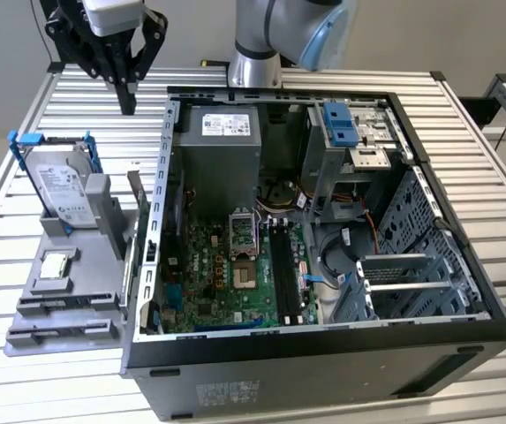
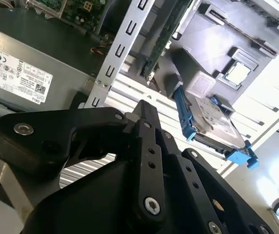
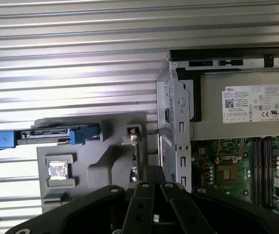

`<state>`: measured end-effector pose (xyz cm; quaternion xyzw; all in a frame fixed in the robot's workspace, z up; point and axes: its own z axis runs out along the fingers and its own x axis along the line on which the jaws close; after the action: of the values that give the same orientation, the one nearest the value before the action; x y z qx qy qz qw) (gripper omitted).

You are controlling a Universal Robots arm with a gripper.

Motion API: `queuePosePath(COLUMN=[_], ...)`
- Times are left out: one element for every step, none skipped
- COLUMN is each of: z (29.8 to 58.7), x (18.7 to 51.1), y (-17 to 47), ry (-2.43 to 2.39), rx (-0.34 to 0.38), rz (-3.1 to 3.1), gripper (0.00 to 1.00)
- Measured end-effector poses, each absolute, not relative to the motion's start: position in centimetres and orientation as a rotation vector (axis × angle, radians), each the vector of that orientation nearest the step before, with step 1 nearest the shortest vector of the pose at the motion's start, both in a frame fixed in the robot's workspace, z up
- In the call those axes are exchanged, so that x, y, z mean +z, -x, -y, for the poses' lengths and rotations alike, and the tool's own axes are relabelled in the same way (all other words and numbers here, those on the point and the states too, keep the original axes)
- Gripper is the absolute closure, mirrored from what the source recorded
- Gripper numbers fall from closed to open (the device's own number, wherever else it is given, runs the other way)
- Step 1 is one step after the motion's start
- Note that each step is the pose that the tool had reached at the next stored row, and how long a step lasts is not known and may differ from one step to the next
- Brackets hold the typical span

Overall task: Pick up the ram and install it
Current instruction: 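Reach for the ram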

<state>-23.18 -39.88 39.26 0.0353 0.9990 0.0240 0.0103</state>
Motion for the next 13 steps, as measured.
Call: queuePosePath(z=[39.9,39.9,39.9,39.9,39.9,39.9,39.9,39.9,39.9,39.9,39.9,39.9,39.9], x=[39.3,39.3,39.3,39.3,39.3,39.3,39.3,39.3,39.3,39.3,39.3,39.3,39.3], y=[23.4,23.6,23.9,24.1,24.3,24.6,24.8,25.0,25.2,25.5,25.7,26.0,26.2], ry=[-0.11,-0.11,-0.11,-0.11,-0.11,-0.111,-0.11,-0.11,-0.11,-0.11,-0.11,-0.11,-0.11], rx=[0.075,0.075,0.075,0.075,0.075,0.075,0.075,0.075,0.075,0.075,0.075,0.075,0.075], rz=[-3.118,-3.118,-3.118,-3.118,-3.118,-3.118,-3.118,-3.118,-3.118,-3.118,-3.118,-3.118,-3.118], gripper=[1.0,1.0,1.0,1.0,1.0,1.0,1.0,1.0,1.0,1.0,1.0,1.0,1.0])
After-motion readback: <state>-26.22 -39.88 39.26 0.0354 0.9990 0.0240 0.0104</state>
